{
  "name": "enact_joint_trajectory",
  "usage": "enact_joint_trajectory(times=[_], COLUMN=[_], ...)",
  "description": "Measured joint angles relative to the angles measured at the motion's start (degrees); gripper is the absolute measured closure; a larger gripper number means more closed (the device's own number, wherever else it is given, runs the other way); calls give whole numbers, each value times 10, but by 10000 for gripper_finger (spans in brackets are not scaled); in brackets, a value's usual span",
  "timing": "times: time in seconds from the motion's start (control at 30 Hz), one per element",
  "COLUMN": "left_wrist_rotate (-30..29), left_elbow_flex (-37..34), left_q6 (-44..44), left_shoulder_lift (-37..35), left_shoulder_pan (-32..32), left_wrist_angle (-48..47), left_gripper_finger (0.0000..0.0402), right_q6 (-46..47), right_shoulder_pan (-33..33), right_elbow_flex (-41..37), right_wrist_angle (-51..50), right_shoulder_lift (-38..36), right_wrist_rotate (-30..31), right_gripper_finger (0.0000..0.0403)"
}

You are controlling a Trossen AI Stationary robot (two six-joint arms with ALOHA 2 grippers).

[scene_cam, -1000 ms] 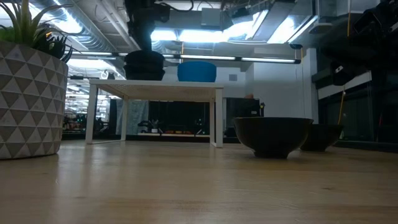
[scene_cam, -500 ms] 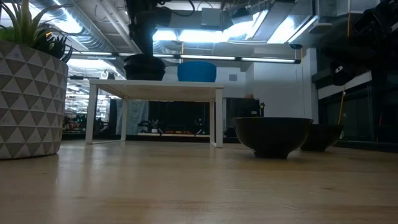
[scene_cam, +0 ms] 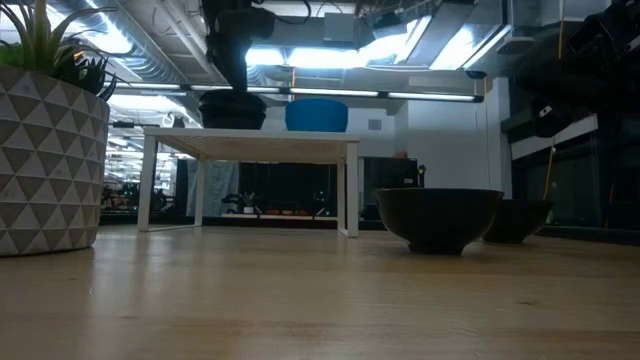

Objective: Pick & Place Mini bowls
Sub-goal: Stack the white patterned bowl on the white patterned bowl on the shelf

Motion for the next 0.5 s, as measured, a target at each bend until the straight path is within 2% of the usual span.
enact_joint_trajectory(times=[0.5], left_wrist_rotate=[5], left_elbow_flex=[74], left_q6=[-6], left_shoulder_lift=[-90], left_shoulder_pan=[-30], left_wrist_angle=[41], left_gripper_finger=[293], right_q6=[-1], right_shoulder_pan=[0], right_elbow_flex=[0], right_wrist_angle=[0], right_shoulder_lift=[0], right_wrist_rotate=[0], right_gripper_finger=[351])
